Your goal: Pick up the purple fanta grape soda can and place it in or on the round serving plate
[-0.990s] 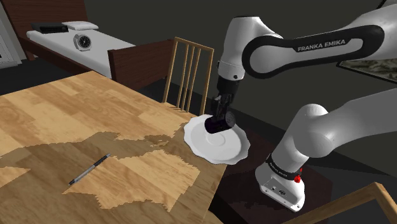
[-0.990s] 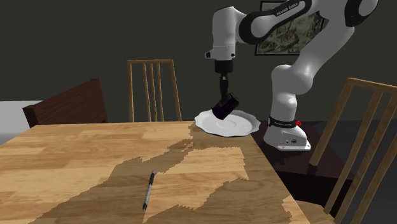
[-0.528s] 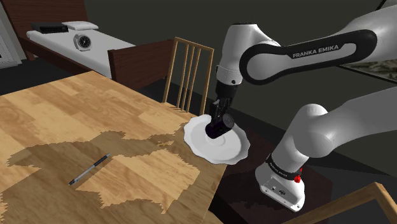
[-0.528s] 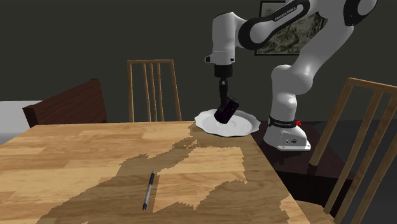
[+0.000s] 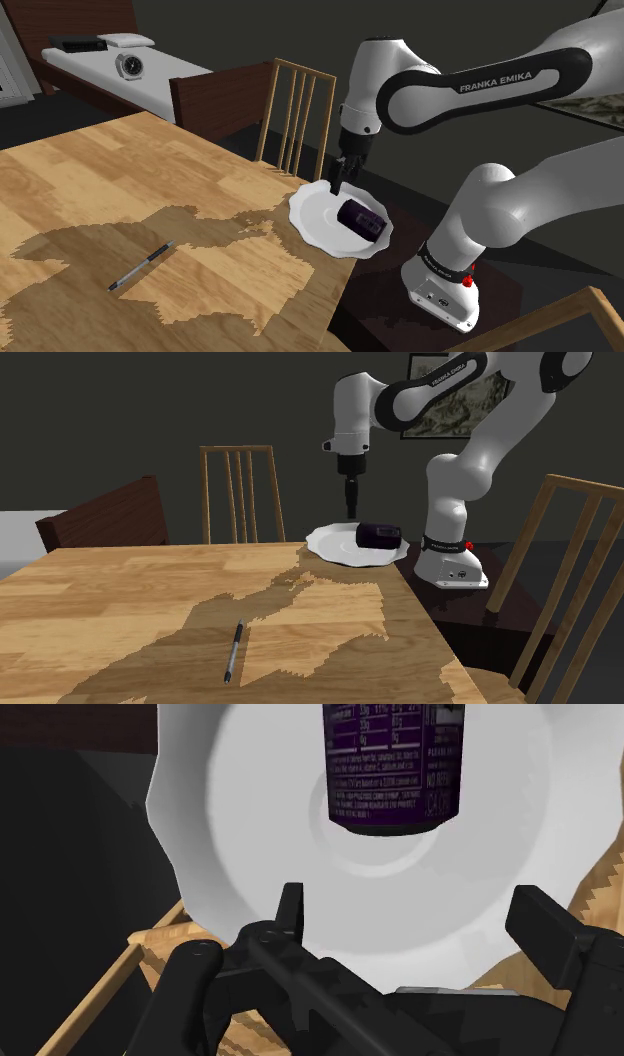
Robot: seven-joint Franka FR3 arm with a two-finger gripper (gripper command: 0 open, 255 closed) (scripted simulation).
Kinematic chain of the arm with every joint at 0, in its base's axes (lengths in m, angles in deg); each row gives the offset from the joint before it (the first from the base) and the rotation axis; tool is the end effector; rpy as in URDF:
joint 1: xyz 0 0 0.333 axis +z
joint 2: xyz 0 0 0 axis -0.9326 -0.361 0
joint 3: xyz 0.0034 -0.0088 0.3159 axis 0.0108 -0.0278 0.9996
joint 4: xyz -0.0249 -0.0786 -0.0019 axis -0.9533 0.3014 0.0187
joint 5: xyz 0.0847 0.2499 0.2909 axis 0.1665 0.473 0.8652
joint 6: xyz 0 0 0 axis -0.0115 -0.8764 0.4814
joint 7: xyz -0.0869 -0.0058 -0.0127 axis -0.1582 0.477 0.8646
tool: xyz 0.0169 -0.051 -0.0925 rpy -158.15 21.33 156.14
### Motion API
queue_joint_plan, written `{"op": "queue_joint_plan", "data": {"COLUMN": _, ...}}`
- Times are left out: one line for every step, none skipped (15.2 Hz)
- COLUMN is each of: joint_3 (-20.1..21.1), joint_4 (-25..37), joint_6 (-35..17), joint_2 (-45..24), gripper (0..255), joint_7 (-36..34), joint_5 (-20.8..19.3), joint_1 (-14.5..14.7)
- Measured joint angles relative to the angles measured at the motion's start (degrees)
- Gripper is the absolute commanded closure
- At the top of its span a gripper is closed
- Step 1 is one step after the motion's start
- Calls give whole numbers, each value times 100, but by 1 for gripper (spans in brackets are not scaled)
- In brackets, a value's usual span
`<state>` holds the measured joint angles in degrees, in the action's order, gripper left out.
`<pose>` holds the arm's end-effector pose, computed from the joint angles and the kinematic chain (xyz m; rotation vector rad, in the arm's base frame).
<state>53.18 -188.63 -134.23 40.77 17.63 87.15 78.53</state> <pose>0.2972 0.1386 0.4042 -3.1379 -0.0959 0.0885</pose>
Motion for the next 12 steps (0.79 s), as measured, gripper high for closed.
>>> {"op": "queue_joint_plan", "data": {"joint_3": 2, "joint_4": 6, "joint_6": -2, "joint_2": -8, "gripper": 0, "joint_7": -2, "joint_5": 0, "joint_1": -1}}
{"op": "queue_joint_plan", "data": {"joint_3": 0, "joint_4": 84, "joint_6": 75, "joint_2": -6, "gripper": 0, "joint_7": -14, "joint_5": -8, "joint_1": -3}}
{"op": "queue_joint_plan", "data": {"joint_3": -43, "joint_4": 191, "joint_6": 240, "joint_2": 60, "gripper": 0, "joint_7": 3, "joint_5": -42, "joint_1": -21}}
{"op": "queue_joint_plan", "data": {"joint_3": -86, "joint_4": 361, "joint_6": 471, "joint_2": 123, "gripper": 0, "joint_7": 7, "joint_5": -80, "joint_1": -39}}
{"op": "queue_joint_plan", "data": {"joint_3": -105, "joint_4": 482, "joint_6": 657, "joint_2": 185, "gripper": 0, "joint_7": -6, "joint_5": -93, "joint_1": -38}}
{"op": "queue_joint_plan", "data": {"joint_3": -117, "joint_4": 549, "joint_6": 720, "joint_2": 178, "gripper": 0, "joint_7": -4, "joint_5": -108, "joint_1": -47}}
{"op": "queue_joint_plan", "data": {"joint_3": -118, "joint_4": 594, "joint_6": 768, "joint_2": 178, "gripper": 0, "joint_7": -12, "joint_5": -111, "joint_1": -48}}
{"op": "queue_joint_plan", "data": {"joint_3": -118, "joint_4": 611, "joint_6": 784, "joint_2": 177, "gripper": 0, "joint_7": -14, "joint_5": -113, "joint_1": -48}}
{"op": "queue_joint_plan", "data": {"joint_3": -116, "joint_4": 622, "joint_6": 794, "joint_2": 174, "gripper": 0, "joint_7": -18, "joint_5": -113, "joint_1": -48}}
{"op": "queue_joint_plan", "data": {"joint_3": -117, "joint_4": 628, "joint_6": 801, "joint_2": 175, "gripper": 0, "joint_7": -19, "joint_5": -113, "joint_1": -48}}
{"op": "queue_joint_plan", "data": {"joint_3": -117, "joint_4": 630, "joint_6": 804, "joint_2": 176, "gripper": 0, "joint_7": -19, "joint_5": -114, "joint_1": -48}}
{"op": "queue_joint_plan", "data": {"joint_3": -117, "joint_4": 632, "joint_6": 806, "joint_2": 176, "gripper": 0, "joint_7": -19, "joint_5": -114, "joint_1": -48}}
